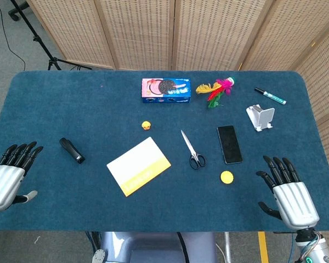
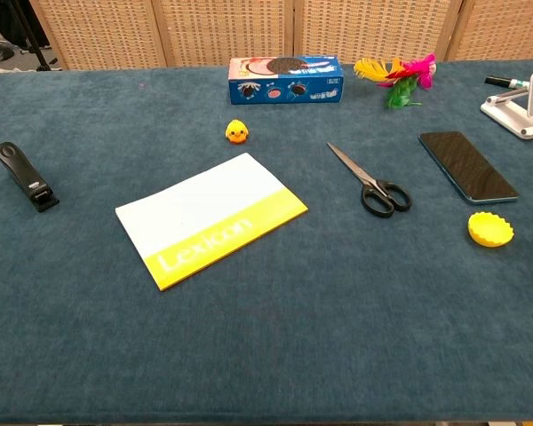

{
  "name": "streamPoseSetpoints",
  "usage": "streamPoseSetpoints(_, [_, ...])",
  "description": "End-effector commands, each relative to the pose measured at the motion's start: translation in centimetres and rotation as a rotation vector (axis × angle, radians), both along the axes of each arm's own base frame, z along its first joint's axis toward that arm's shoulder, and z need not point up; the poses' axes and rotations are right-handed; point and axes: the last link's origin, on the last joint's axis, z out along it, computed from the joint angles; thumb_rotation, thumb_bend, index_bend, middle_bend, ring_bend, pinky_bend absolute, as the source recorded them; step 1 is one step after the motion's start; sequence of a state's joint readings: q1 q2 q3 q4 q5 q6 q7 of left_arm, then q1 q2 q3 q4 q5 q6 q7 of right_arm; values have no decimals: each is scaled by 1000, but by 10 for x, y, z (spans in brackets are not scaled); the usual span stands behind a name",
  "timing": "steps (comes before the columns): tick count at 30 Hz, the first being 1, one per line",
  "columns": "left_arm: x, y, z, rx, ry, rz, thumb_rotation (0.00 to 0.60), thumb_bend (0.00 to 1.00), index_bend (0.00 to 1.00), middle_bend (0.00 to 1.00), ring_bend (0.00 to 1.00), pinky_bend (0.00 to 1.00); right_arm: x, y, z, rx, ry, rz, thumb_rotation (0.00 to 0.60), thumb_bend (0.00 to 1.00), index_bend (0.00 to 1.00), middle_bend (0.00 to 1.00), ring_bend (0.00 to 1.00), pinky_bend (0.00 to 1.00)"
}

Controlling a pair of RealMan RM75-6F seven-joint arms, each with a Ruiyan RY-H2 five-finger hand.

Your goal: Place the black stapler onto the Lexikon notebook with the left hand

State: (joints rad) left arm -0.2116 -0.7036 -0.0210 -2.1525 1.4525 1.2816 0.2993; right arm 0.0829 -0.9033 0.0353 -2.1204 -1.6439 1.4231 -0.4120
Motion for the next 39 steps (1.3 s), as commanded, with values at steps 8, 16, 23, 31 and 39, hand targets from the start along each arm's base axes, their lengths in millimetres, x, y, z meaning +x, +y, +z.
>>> streamPoseSetpoints(8, [5, -2, 0, -1, -5, -11, 600, 98, 0, 0, 0, 0, 1, 8, -4, 27, 13, 13, 600, 208, 257, 58, 0, 20])
streamPoseSetpoints(16, [5, -4, -3, -16, 4, -22, 600, 100, 0, 0, 0, 0, 6, 8, -1, 13, -3, 25, 600, 208, 257, 58, 0, 20])
streamPoseSetpoints(23, [7, -7, 1, -9, 0, -22, 600, 100, 0, 0, 0, 0, 8, 9, -4, 24, -4, 34, 600, 208, 257, 58, 0, 20])
streamPoseSetpoints(31, [7, -7, -6, -42, 11, -14, 600, 104, 0, 0, 0, 0, 4, 8, 0, 13, -10, 19, 600, 208, 257, 58, 0, 20])
streamPoseSetpoints(39, [-3, 22, -8, -134, 70, 21, 600, 117, 0, 0, 0, 0, 4, 8, -1, 18, -7, 20, 600, 208, 257, 58, 0, 20])
